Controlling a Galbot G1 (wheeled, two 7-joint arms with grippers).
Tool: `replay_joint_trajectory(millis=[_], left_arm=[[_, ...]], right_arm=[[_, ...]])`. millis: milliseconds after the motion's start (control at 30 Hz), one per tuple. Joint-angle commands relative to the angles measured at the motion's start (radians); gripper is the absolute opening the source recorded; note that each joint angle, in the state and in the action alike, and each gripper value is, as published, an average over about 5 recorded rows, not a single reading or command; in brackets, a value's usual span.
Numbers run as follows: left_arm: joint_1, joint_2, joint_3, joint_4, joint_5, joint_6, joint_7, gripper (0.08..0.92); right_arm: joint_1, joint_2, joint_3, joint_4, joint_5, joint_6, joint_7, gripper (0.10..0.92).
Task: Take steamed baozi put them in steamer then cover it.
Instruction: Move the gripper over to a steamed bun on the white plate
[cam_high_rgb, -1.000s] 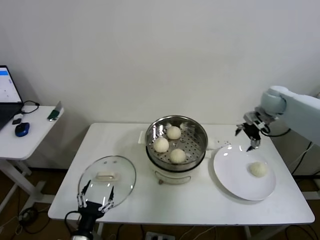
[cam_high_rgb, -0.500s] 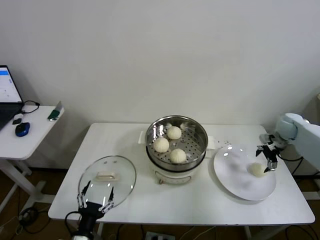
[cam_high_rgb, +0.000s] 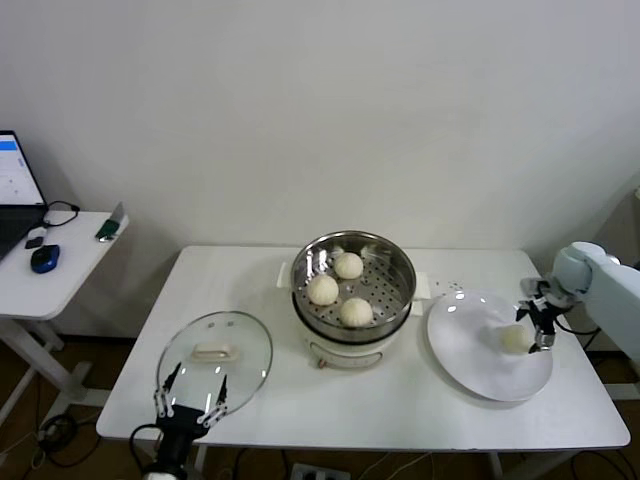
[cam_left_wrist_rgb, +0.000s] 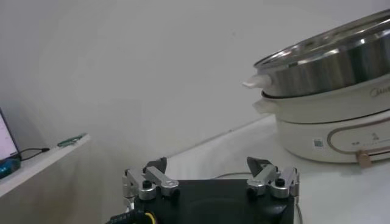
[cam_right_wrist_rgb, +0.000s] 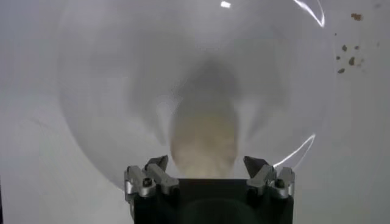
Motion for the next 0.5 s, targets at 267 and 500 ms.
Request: replay_joint_trajectory(millis=[267,500], left_arm=[[-0.001,0.000,-0.003,0.000,0.002,0.001,0.000,0.823],[-0.003,-0.001,-0.001,0.000,0.002,0.002,-0.001,0.823]], right_arm=[[-0.030,0.050,0.049,-0.052,-0.025,-0.002,-0.011,0.823],[-0.018,0.044,0.042,-0.055,-0.026,0.001,-0.023,0.747]])
